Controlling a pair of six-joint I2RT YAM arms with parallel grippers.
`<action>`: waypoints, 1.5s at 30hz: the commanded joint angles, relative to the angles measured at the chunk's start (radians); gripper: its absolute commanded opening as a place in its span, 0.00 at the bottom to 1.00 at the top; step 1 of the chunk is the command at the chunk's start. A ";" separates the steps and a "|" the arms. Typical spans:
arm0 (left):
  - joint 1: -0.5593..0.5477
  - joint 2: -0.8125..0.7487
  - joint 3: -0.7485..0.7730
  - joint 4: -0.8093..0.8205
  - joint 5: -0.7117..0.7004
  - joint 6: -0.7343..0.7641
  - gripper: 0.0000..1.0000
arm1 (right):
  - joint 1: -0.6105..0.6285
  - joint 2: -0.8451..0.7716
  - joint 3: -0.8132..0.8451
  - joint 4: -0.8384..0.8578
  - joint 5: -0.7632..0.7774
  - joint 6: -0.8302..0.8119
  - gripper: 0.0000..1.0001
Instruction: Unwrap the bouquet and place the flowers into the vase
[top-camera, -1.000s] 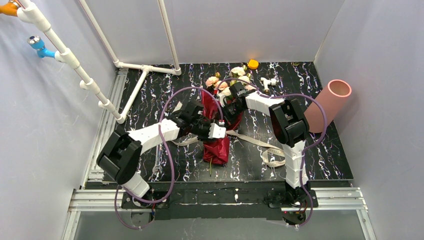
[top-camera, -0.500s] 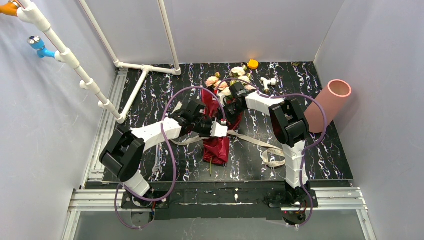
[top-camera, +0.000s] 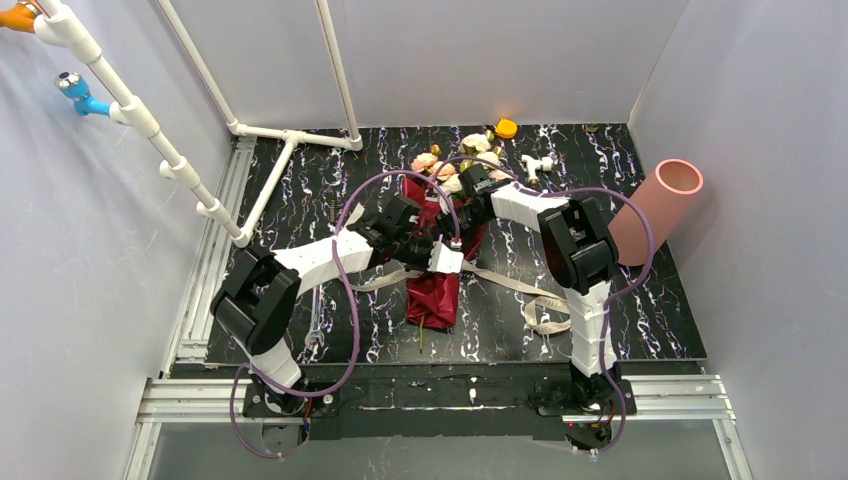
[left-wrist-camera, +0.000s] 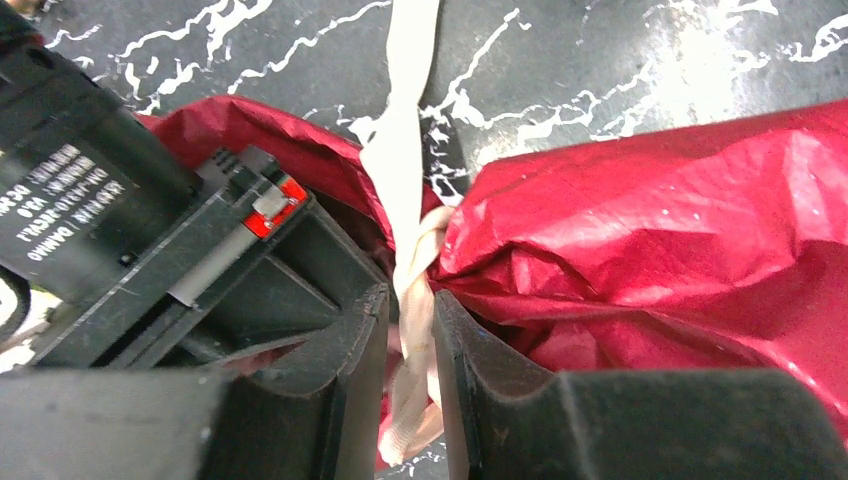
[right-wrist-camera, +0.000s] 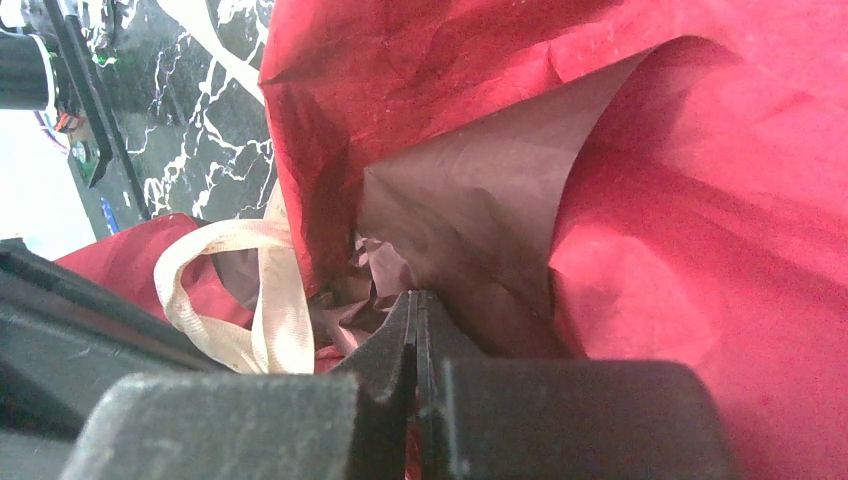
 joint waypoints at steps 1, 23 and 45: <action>-0.002 -0.009 0.020 -0.078 0.022 0.046 0.22 | 0.004 0.029 -0.040 -0.038 0.115 -0.038 0.01; 0.074 -0.087 0.003 -0.033 0.004 -0.108 0.00 | -0.004 0.028 -0.051 -0.045 0.134 -0.066 0.01; 0.290 -0.128 0.012 0.131 -0.060 -0.657 0.11 | -0.006 0.014 -0.065 -0.040 0.141 -0.075 0.01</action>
